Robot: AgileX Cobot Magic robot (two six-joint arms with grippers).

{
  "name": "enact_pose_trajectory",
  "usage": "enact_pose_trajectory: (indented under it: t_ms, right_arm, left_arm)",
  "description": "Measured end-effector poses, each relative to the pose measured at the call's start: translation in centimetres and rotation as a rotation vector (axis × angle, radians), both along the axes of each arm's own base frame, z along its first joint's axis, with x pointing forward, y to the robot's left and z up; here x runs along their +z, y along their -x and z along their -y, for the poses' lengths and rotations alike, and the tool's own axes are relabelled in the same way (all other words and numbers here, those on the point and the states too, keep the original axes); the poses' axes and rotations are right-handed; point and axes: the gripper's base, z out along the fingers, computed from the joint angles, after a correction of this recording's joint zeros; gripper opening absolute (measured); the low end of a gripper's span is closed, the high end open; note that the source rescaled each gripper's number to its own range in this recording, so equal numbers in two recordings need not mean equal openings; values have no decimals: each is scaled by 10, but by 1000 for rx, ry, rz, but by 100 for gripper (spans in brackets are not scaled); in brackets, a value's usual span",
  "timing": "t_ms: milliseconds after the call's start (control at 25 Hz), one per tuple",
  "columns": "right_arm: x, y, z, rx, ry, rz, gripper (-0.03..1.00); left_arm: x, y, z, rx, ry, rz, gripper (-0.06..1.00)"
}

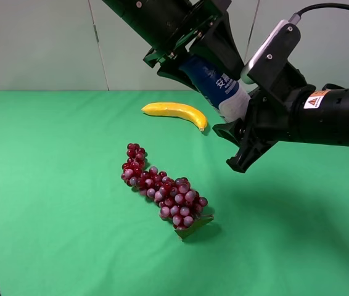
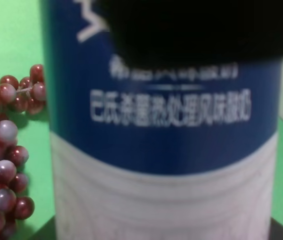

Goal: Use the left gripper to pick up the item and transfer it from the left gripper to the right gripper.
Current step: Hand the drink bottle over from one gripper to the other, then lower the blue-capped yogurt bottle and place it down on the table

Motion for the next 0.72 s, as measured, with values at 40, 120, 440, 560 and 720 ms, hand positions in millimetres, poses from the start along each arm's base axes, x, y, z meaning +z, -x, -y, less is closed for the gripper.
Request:
enact_pose_trajectory:
  t_ms: [40, 120, 440, 560, 720]
  right_arm:
    - [0, 0, 0, 0, 0, 0, 0]
    - [0, 0, 0, 0, 0, 0, 0]
    - [0, 0, 0, 1, 1, -2, 0]
    - [0, 0, 0, 1, 1, -2, 0]
    - [0, 0, 0, 1, 1, -2, 0]
  left_arm:
    - [0, 0, 0, 0, 1, -1, 36]
    - [0, 0, 0, 0, 1, -2, 36]
    - [-2, 0, -7, -13, -33, -27, 36]
    - [-1, -3, -12, -1, -39, -25, 36]
    - [8, -4, -20, 12, -43, 6, 36]
